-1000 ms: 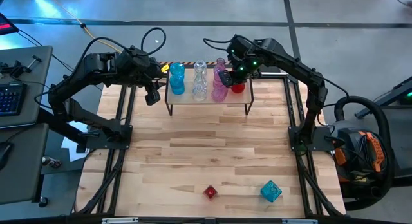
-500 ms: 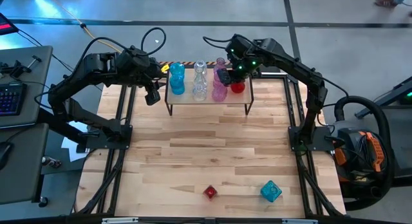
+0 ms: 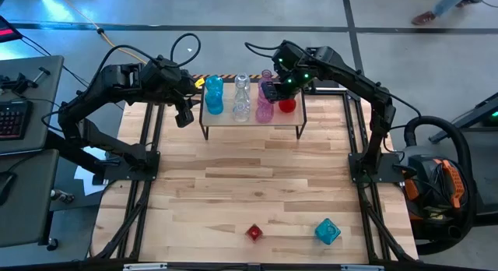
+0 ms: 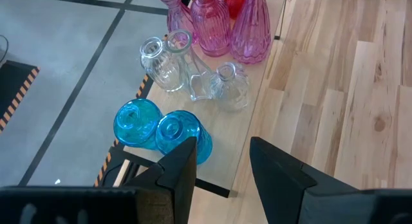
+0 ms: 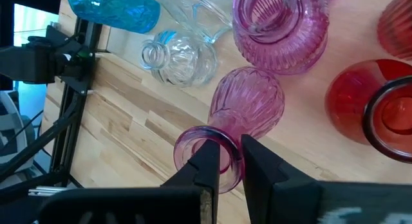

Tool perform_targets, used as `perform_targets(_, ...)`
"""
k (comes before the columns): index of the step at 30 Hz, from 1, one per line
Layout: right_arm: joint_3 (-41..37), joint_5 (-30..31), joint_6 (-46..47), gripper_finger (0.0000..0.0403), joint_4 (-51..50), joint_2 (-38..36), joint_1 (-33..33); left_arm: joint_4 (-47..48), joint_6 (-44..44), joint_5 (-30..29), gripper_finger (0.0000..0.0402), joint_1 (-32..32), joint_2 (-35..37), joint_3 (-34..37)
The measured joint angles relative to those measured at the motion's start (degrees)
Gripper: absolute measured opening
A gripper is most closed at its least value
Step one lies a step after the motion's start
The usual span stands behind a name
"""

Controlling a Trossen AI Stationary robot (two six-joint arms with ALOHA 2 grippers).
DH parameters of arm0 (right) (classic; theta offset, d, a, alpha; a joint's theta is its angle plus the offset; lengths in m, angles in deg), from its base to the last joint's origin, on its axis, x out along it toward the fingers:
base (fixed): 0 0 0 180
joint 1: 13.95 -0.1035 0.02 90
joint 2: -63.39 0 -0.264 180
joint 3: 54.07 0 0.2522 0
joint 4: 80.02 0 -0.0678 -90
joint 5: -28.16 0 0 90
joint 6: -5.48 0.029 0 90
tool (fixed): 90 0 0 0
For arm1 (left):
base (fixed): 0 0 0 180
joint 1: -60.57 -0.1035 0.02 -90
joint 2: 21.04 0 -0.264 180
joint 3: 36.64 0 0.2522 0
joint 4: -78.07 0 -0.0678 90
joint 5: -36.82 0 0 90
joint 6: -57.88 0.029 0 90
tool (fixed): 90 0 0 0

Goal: Sort vases onto shelf
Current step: Put the violet vase on the shelf aligned with the other violet vase

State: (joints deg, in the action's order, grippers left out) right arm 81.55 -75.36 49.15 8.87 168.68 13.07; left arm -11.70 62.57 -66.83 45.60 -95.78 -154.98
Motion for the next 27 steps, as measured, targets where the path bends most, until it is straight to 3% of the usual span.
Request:
perform_targets(5, 0.0, 0.4, 0.3, 0.0033, 0.1, 0.0, 0.0, 0.0, 0.0, 0.0, 0.0136, 0.0, 0.0, 0.0)
perform_targets(13, 0.0, 1.6, 0.3, 0.0081, -0.2, 0.0, 0.0, 0.0, 0.0, 0.0, 0.0136, 0.0, 0.0, 0.0)
perform_targets(27, 0.0, 0.4, -0.1, 0.0083, 2.0, 1.3, 0.0, 0.0, 0.0, 0.0, 0.0136, 0.0, 0.0, 0.0)
